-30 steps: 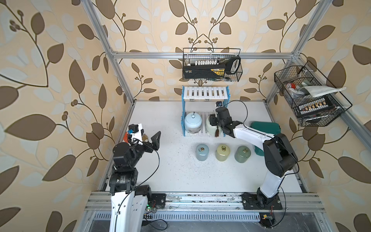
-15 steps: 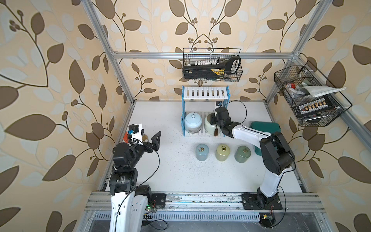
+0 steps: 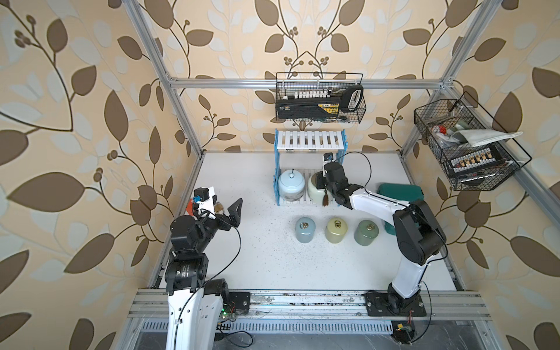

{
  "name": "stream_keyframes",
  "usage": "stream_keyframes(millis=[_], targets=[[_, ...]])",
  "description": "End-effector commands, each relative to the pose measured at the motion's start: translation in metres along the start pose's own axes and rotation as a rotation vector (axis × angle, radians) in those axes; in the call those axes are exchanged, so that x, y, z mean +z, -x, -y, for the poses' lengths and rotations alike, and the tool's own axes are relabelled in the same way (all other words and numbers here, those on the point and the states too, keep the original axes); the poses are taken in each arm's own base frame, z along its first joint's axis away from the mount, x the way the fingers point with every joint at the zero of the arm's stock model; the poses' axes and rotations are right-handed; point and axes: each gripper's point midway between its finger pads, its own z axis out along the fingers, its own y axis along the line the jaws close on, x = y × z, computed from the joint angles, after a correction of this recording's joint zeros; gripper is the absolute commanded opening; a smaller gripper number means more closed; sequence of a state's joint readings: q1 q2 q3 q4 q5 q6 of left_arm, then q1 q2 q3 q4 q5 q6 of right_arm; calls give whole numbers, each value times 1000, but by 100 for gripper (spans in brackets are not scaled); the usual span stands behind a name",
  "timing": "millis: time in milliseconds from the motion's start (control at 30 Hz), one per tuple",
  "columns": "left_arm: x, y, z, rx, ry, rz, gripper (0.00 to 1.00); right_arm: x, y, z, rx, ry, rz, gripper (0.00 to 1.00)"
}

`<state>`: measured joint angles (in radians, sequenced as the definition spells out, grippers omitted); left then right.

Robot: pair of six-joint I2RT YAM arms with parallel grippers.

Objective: Remove the tea canisters from the shelf
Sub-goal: Pick up the tea canister from the shelf, then place the tea canister at the center of the board.

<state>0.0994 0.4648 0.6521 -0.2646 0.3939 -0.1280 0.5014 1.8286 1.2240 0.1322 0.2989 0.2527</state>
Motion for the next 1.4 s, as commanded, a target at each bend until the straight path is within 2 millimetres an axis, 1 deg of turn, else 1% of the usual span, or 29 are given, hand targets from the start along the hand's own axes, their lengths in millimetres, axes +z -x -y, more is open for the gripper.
stream_keyframes(millis=[0,67,167,300,400,500,667,767,867,967,1167,1233,1367], targets=[[-1,8,-1,32,6,36,99,-28,40,-23,-16,78,69,0],[-2,10,0,35,5,46,99,-37,50,-28,-22,88,90,0],[-1,9,-5,24,27,33,99,-53,64,-35,-22,105,121,0],[-2,11,-2,34,17,48,99,-72,79,-41,-33,122,158,0],[0,9,-5,24,26,35,99,-90,89,-44,-30,134,182,0],[-1,10,-2,34,17,48,99,-107,102,-50,-37,159,216,0],[-1,10,-8,24,45,42,99,-140,120,-69,-54,214,254,0],[-3,15,-6,31,43,58,99,-156,127,-87,-77,260,275,0],[-2,13,-12,16,70,45,99,-172,129,-112,-114,311,277,0],[-4,15,-14,19,87,52,99,-185,130,-134,-119,377,291,0],[-4,14,-22,-22,131,44,99,-199,120,-181,-147,483,285,0],[-4,16,-21,-21,126,48,99,-201,115,-197,-153,528,287,0],[-2,13,-24,-39,137,33,99,-200,107,-217,-169,566,274,0]])
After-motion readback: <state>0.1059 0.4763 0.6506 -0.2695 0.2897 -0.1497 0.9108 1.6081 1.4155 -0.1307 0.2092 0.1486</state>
